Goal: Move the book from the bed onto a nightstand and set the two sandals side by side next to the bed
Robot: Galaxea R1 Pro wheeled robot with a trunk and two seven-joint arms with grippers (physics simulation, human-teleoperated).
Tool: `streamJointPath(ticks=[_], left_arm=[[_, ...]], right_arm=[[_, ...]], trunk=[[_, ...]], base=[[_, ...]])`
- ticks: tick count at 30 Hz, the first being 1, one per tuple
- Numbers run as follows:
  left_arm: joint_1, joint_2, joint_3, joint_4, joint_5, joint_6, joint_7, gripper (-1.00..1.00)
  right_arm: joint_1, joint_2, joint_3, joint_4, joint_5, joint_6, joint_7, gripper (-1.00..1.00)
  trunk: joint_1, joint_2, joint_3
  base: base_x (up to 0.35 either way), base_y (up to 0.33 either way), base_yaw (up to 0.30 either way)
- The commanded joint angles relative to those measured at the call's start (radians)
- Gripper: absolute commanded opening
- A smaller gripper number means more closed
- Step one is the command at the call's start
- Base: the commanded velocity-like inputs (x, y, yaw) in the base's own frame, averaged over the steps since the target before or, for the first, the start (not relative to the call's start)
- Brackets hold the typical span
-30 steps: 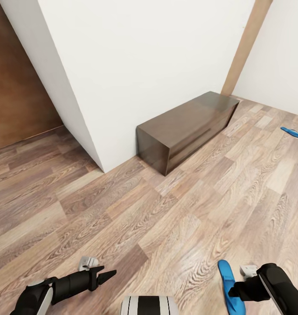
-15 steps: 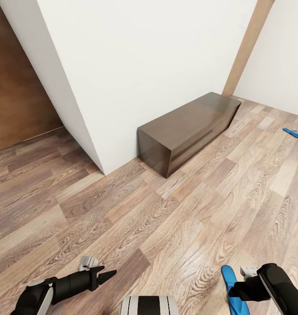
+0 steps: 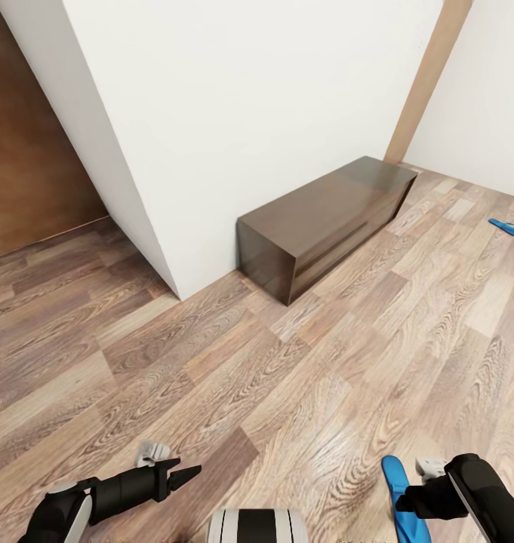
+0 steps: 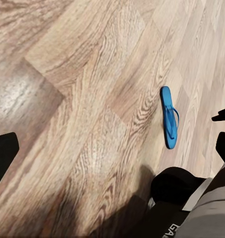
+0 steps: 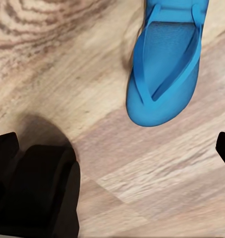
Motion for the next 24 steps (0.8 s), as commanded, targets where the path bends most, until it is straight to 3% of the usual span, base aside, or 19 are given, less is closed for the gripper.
streamJointPath(ticks=[1, 24], left_arm=[[0.0, 0.0, 0.0, 0.0, 0.006, 0.008, -0.001, 1.0], [0.0, 0.0, -0.001, 0.0, 0.006, 0.007, -0.001, 1.0]], right_arm=[[0.0, 0.0, -0.002, -0.001, 0.01, 0.003, 0.01, 1.0], [0.0, 0.005, -0.001, -0.001, 0.01, 0.003, 0.008, 1.0]], trunk=[[0.0, -0.001, -0.005], [0.011, -0.006, -0.094]], base=[[0.0, 0.0, 0.0], [0.0, 0.0, 0.0]])
